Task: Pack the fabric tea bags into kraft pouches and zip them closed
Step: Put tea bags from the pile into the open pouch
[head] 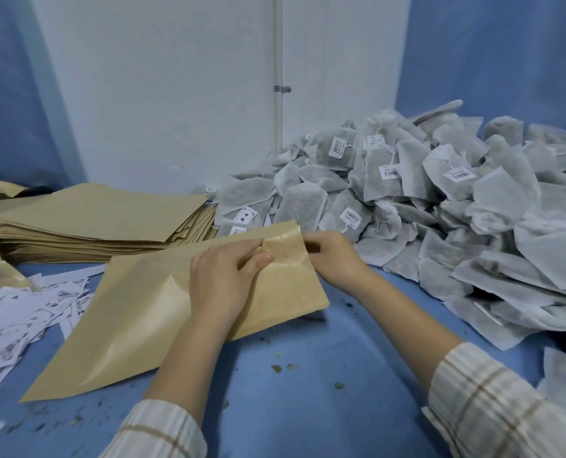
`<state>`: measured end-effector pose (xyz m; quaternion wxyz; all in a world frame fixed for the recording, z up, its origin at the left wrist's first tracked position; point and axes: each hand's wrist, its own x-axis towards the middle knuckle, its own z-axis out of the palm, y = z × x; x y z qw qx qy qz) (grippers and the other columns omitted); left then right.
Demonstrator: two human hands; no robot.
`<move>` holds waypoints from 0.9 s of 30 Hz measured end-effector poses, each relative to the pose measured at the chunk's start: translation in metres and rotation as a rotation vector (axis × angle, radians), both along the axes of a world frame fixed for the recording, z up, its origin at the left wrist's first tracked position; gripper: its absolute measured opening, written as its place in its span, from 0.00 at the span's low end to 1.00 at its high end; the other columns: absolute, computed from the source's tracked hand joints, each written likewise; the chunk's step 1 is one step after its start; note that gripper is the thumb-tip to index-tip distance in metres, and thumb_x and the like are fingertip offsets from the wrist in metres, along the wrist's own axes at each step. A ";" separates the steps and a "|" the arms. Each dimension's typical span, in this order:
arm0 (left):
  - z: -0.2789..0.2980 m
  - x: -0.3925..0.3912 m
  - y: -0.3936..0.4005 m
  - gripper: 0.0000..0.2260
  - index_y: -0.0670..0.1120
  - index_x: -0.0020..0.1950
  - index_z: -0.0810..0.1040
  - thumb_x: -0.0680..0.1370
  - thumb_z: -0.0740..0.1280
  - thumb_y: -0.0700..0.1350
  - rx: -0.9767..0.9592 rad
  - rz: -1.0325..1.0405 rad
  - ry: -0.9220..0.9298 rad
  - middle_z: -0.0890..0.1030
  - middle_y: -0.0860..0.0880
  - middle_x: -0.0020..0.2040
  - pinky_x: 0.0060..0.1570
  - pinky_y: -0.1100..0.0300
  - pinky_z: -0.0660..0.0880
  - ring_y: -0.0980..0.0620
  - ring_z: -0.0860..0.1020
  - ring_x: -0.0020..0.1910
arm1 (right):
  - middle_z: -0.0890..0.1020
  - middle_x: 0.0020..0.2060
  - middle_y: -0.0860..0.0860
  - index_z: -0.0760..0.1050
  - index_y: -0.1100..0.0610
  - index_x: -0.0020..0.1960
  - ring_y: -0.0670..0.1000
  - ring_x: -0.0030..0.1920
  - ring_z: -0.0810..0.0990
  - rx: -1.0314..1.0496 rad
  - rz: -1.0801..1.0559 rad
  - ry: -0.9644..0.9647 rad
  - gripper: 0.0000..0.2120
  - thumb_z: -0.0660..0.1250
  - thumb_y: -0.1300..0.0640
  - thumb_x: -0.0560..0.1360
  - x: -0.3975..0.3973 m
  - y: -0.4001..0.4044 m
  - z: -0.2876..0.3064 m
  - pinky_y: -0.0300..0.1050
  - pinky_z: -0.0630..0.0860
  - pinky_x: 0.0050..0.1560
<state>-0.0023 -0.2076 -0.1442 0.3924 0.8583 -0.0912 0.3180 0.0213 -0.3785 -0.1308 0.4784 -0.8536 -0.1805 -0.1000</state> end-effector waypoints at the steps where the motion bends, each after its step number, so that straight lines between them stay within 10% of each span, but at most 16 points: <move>1: 0.001 0.001 0.003 0.08 0.51 0.49 0.84 0.72 0.72 0.50 -0.017 0.016 -0.017 0.84 0.51 0.46 0.47 0.64 0.65 0.53 0.77 0.47 | 0.84 0.36 0.46 0.79 0.60 0.55 0.44 0.39 0.82 0.153 0.100 0.144 0.11 0.65 0.67 0.74 0.003 0.008 0.004 0.37 0.77 0.40; 5: 0.008 0.002 0.015 0.07 0.52 0.49 0.83 0.73 0.70 0.51 -0.014 0.100 -0.028 0.84 0.51 0.45 0.53 0.56 0.68 0.50 0.77 0.48 | 0.84 0.38 0.47 0.80 0.57 0.51 0.44 0.37 0.83 0.327 0.242 0.389 0.08 0.65 0.64 0.76 0.019 0.022 0.009 0.35 0.77 0.35; 8: 0.007 0.001 0.021 0.09 0.53 0.53 0.82 0.75 0.67 0.52 0.086 0.230 -0.045 0.83 0.53 0.49 0.56 0.55 0.63 0.49 0.77 0.52 | 0.81 0.36 0.49 0.78 0.59 0.57 0.46 0.32 0.78 0.415 -0.243 0.160 0.12 0.61 0.64 0.76 0.040 0.020 0.005 0.39 0.75 0.36; 13: 0.001 0.001 0.024 0.13 0.55 0.60 0.79 0.77 0.64 0.55 0.151 0.299 0.017 0.79 0.56 0.59 0.60 0.60 0.56 0.53 0.73 0.61 | 0.66 0.60 0.57 0.55 0.46 0.73 0.55 0.50 0.73 -0.034 -0.631 0.000 0.30 0.63 0.56 0.75 0.074 0.012 -0.004 0.45 0.70 0.51; 17: -0.001 0.004 0.024 0.14 0.57 0.61 0.78 0.77 0.63 0.56 0.166 0.293 0.051 0.78 0.56 0.61 0.61 0.60 0.55 0.54 0.72 0.62 | 0.74 0.57 0.59 0.48 0.47 0.75 0.59 0.53 0.76 -0.119 -0.641 -0.015 0.37 0.66 0.56 0.74 0.094 0.011 0.000 0.50 0.73 0.49; 24: -0.002 0.006 0.028 0.14 0.56 0.61 0.78 0.77 0.64 0.56 0.137 0.331 0.054 0.79 0.55 0.60 0.61 0.59 0.56 0.53 0.72 0.61 | 0.75 0.35 0.48 0.67 0.46 0.68 0.47 0.33 0.78 0.170 -0.494 0.030 0.25 0.69 0.56 0.72 0.086 -0.003 -0.005 0.35 0.74 0.35; 27: 0.000 0.005 0.030 0.14 0.54 0.60 0.79 0.77 0.64 0.55 0.111 0.352 0.055 0.80 0.54 0.58 0.59 0.57 0.58 0.51 0.74 0.59 | 0.80 0.44 0.54 0.70 0.56 0.64 0.49 0.39 0.82 0.609 -0.341 0.154 0.21 0.70 0.61 0.73 0.069 -0.008 -0.021 0.39 0.80 0.37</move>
